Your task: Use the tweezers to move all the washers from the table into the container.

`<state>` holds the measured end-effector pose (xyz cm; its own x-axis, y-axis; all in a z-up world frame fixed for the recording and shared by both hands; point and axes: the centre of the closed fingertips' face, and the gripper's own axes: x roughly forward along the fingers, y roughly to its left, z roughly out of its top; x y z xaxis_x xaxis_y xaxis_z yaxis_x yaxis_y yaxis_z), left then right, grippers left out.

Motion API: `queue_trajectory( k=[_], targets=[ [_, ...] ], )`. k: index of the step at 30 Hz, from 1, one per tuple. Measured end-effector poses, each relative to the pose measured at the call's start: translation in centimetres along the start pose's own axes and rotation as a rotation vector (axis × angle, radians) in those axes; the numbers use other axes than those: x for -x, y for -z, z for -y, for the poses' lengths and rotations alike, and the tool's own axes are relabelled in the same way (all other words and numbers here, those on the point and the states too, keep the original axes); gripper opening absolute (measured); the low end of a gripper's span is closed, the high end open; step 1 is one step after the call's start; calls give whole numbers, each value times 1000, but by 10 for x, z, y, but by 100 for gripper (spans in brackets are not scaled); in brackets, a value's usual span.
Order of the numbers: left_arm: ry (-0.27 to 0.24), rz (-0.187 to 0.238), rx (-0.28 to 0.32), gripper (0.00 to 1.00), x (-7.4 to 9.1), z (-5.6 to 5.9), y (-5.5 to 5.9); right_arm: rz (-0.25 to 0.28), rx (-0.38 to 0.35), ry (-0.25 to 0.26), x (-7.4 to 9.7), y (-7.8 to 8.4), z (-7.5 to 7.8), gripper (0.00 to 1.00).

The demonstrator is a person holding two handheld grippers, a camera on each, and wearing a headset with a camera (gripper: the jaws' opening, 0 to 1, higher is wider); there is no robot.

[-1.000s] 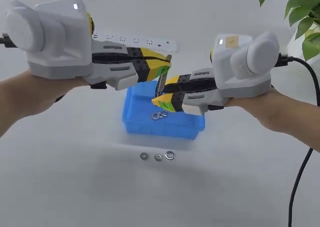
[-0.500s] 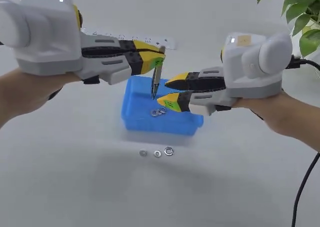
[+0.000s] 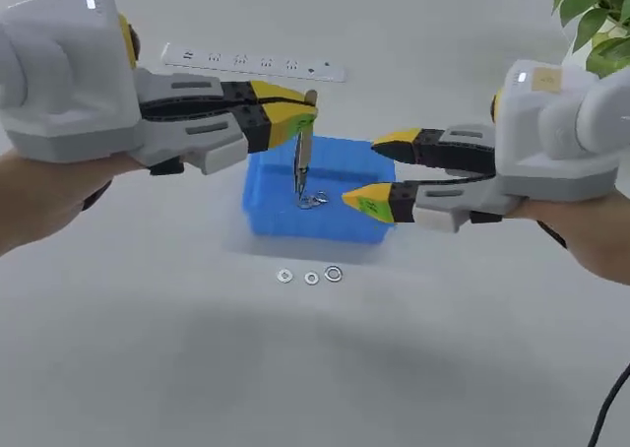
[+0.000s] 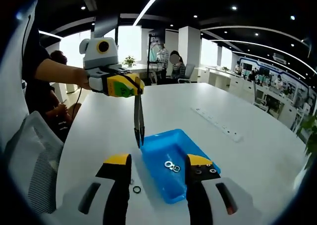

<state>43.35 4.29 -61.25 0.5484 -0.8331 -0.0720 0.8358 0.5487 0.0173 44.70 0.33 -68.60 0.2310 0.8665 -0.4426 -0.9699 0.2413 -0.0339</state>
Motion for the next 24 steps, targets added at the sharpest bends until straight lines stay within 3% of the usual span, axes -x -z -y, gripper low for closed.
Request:
queue_trajectory(
  k=[10, 14, 19, 24],
  targets=[
    [7, -31, 53, 4, 12, 17, 24, 1, -37, -25, 22, 15, -34, 51],
    [21, -47, 60, 4, 11, 25, 30, -20, -61, -44, 32, 31, -47, 54],
    [30, -58, 66, 4, 11, 28, 39, -54, -97, -40, 39, 53, -59, 58],
    [29, -76, 76, 4, 12, 27, 52, -47, -137, -44, 40, 57, -70, 58]
  ],
)
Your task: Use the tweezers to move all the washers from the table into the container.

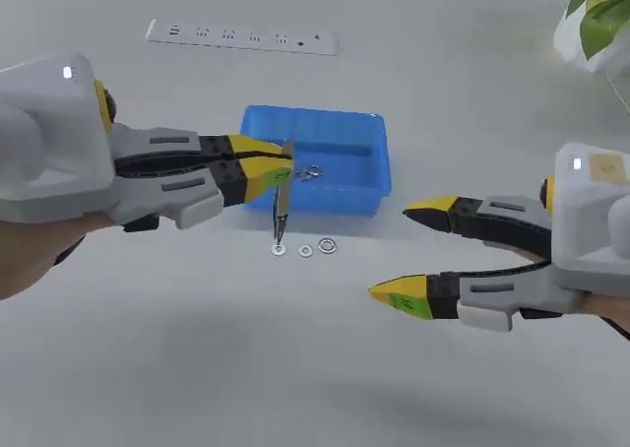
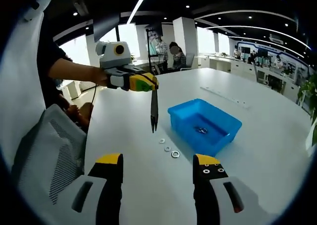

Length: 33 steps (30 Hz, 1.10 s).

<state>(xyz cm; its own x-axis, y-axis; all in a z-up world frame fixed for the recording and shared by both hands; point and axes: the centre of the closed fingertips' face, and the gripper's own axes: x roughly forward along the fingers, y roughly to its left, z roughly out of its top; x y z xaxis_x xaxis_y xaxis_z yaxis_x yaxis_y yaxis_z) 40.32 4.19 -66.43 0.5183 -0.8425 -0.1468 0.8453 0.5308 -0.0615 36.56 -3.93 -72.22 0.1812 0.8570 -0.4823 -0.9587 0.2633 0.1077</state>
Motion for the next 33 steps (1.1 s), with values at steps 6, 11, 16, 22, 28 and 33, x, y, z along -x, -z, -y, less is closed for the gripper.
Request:
queue_trajectory(
  k=[6, 11, 16, 22, 28, 33],
  targets=[
    [-21, -2, 26, 4, -4, -9, 12, -2, -44, 5, -1, 7, 0, 58],
    [-16, 0, 36, 4, -7, -12, 17, -1, -74, 11, -1, 11, 3, 58],
    [-8, 1, 44, 4, -10, -12, 21, -3, -81, 12, -2, 11, 4, 58],
    [-8, 7, 55, 4, -10, -10, 25, -4, -85, 9, -4, 8, 4, 58],
    [-14, 8, 38, 4, -8, -9, 25, -6, -90, 0, -6, 7, 1, 58],
    [-3, 11, 45, 4, -7, -7, 26, -9, -97, -4, -7, 9, -1, 57]
  ],
)
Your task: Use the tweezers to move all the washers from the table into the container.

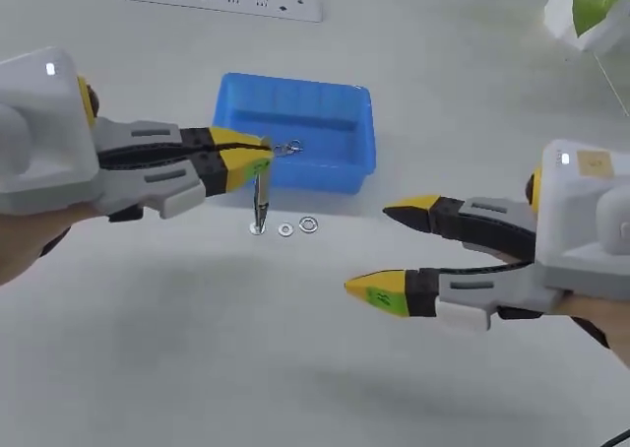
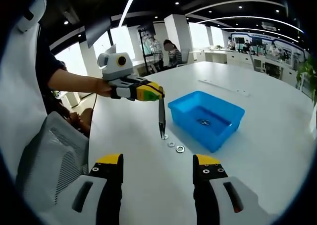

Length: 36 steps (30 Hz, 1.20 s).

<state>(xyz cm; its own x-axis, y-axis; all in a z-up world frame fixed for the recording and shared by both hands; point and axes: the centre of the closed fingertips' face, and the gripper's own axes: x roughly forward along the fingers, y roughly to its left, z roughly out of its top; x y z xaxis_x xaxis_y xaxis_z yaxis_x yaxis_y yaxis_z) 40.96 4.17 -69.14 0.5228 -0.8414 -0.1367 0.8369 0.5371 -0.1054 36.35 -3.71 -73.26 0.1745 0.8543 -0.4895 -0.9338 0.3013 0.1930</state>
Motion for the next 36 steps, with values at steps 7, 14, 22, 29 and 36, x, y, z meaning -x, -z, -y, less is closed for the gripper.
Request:
queue_trajectory(
  k=[7, 14, 22, 29, 36],
  targets=[
    [3, -6, -22, 4, 1, 3, 4, -2, -5, -3, 1, 1, 0, 57],
    [24, -5, 2, 4, 1, 5, 5, 3, -10, -10, -1, 0, -3, 57],
    [45, -25, -4, 5, 6, 7, 7, 8, 16, -48, -15, -9, -8, 56],
    [70, -60, -19, 5, 13, 10, 10, 0, 86, -96, -38, -24, -5, 56],
    [102, -97, -32, 5, 15, 14, 11, -60, 193, -186, -68, -25, -10, 49]
  ],
)
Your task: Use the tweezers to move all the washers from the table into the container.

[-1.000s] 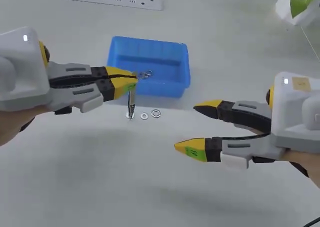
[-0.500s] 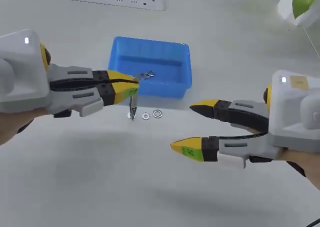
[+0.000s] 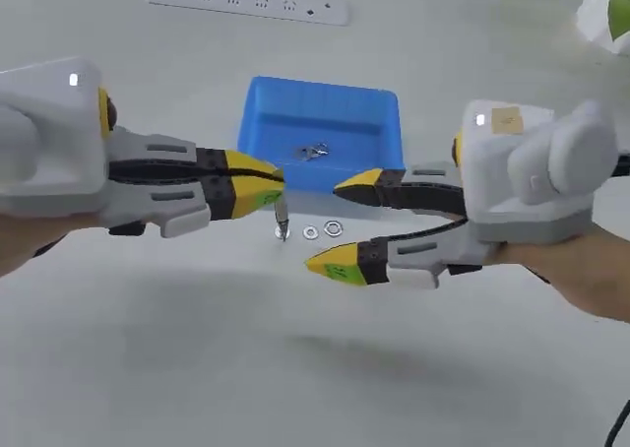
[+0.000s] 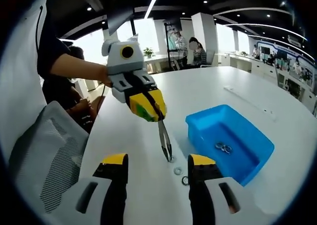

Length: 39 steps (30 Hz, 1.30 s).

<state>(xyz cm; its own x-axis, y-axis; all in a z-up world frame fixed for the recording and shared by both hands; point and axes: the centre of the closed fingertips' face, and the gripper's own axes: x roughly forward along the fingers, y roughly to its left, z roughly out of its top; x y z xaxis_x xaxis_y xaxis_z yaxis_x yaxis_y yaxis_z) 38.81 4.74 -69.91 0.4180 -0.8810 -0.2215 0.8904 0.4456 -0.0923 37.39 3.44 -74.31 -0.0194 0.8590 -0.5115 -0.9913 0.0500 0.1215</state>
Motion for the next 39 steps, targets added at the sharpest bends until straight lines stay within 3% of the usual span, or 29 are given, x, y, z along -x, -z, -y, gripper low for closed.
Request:
queue_trajectory(
  k=[8, 14, 23, 26, 30, 34, 39],
  targets=[
    [22, -24, -11, 5, -1, 3, 1, -56, 54, -100, -29, 0, -3, 42],
    [45, -46, -24, 5, -1, 7, 2, -102, 110, -144, -40, 1, -2, 33],
    [65, -71, -40, 5, -1, 12, 3, -125, 144, -142, -45, 2, 2, 19],
    [70, -79, -43, 6, -1, 13, 4, -132, 190, -138, -46, 2, 1, 14],
    [65, -88, -45, 6, -3, 14, 3, -129, 196, -137, -47, 3, 3, 13],
    [39, -104, -31, 6, -4, 12, 3, -135, 264, -108, -46, 4, 4, 11],
    [36, -126, -33, 6, -4, 14, 4, -128, 288, -91, -45, 5, 4, 10]
  ],
)
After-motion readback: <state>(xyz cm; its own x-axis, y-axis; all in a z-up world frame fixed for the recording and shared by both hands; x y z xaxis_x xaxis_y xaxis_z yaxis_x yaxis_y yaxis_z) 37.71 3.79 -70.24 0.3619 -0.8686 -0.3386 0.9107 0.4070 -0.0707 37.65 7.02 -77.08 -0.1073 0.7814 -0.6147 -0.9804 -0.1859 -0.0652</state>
